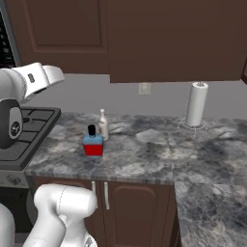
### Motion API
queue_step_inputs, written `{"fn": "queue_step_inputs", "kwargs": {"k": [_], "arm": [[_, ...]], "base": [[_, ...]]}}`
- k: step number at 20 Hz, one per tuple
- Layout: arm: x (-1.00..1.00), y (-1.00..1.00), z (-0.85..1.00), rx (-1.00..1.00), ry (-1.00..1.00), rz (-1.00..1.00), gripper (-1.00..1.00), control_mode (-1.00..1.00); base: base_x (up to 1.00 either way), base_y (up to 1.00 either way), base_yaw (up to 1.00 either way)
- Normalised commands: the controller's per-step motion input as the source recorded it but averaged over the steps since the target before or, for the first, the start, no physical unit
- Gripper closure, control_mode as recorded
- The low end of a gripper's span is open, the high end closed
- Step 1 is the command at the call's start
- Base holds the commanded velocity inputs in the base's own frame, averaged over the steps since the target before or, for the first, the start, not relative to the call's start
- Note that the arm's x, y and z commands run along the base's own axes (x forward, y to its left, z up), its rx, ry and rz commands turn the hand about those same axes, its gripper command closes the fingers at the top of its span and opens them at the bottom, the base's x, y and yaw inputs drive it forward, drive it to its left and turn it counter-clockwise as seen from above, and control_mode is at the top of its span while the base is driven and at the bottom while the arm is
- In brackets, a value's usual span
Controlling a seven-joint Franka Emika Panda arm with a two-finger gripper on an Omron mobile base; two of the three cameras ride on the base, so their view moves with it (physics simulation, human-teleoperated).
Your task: Sort all alcoholic drinks to one cabinet, and non-alcoholic drinks to the other.
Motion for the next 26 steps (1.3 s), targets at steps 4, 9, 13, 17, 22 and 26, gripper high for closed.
{"fn": "queue_step_inputs", "kwargs": {"k": [4,9,13,17,22,26], "arm": [[0.0,0.0,0.0,0.0,0.0,0.0,-1.0,1.0],[0.0,0.0,0.0,0.0,0.0,0.0,-1.0,1.0],[0.0,0.0,0.0,0.0,0.0,0.0,-1.0,1.0],[0.0,0.0,-0.02,0.0,0.0,0.0,-1.0,-1.0],[0.0,0.0,-0.25,-0.01,0.0,0.0,-1.0,-1.0],[0.0,0.02,-0.38,-0.01,0.0,-0.02,-1.0,-1.0]], "base": [[0.05,0.0,0.0],[0.0,0.0,0.0],[0.0,0.0,0.0],[0.0,0.0,0.0],[0.0,0.0,0.0],[0.0,0.0,0.0]]}}
